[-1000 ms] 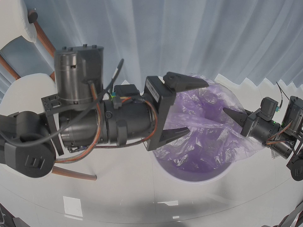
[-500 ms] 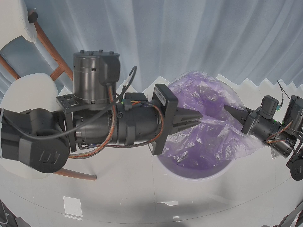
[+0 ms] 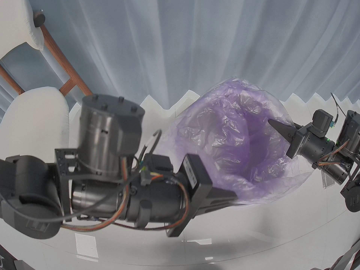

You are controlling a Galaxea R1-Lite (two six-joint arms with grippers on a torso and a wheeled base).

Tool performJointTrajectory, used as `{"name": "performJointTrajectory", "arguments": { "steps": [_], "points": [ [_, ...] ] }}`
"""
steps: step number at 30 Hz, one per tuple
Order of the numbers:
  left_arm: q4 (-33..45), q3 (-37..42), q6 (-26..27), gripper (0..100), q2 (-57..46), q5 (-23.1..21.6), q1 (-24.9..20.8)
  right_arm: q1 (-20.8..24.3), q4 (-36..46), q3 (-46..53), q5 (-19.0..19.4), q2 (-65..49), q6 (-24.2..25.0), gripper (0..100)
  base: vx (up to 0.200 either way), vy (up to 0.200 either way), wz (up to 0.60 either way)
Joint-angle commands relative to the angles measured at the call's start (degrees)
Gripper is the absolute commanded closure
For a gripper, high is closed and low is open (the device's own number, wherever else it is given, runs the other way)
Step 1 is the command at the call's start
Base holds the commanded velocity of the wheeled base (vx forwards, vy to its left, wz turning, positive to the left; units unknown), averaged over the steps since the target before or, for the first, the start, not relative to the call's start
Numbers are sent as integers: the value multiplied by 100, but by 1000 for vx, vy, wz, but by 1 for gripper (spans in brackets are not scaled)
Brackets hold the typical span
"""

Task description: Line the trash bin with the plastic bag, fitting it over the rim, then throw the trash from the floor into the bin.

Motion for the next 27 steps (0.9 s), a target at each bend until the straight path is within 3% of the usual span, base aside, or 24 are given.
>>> {"name": "performJointTrajectory", "arguments": {
  "steps": [1,11,18,27],
  "points": [
    [7,631,-1,100,-647,65,-313,-202,5,-167,-116,93,34,100,0,0,0],
    [-10,1132,43,100,-630,118,-295,-166,92,-808,-784,93,1027,100,0,0,0],
    [-151,1071,236,100,-304,592,-234,-149,444,-940,-792,-30,1476,100,0,0,0],
    [-353,1106,614,100,-164,830,144,-70,1217,-1089,-722,-478,1985,100,0,0,0]
  ]
}}
